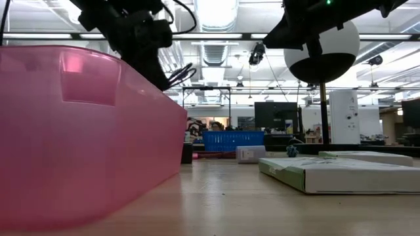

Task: Pick and place items into bin
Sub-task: Put the blue charger cable into the pink bin

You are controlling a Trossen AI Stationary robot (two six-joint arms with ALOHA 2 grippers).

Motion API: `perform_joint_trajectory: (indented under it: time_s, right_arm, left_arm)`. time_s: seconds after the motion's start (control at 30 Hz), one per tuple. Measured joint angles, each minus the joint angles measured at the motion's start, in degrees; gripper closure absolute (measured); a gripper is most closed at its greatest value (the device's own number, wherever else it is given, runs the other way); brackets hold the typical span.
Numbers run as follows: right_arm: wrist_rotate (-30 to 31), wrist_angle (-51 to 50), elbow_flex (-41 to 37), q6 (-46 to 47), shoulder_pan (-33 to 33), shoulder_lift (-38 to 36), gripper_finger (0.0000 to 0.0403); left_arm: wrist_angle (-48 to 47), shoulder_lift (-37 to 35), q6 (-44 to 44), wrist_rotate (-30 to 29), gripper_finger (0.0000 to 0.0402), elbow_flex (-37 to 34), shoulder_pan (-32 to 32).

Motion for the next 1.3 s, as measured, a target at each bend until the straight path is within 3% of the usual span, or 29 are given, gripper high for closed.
perform_joint_trajectory:
  time_s: [1.03, 1.3]
  right_arm:
    - [-0.1, -2.3, 0.0, 0.2, 0.0, 0.0, 0.0346]
    - [-0.1, -2.3, 0.0, 0.2, 0.0, 0.0, 0.0346]
  left_arm:
    - [5.1, -1.6, -16.3, -3.3, 0.0391, 1.8, -13.7]
    - [5.3, -1.6, -16.5, -3.2, 0.0391, 1.7, -18.7]
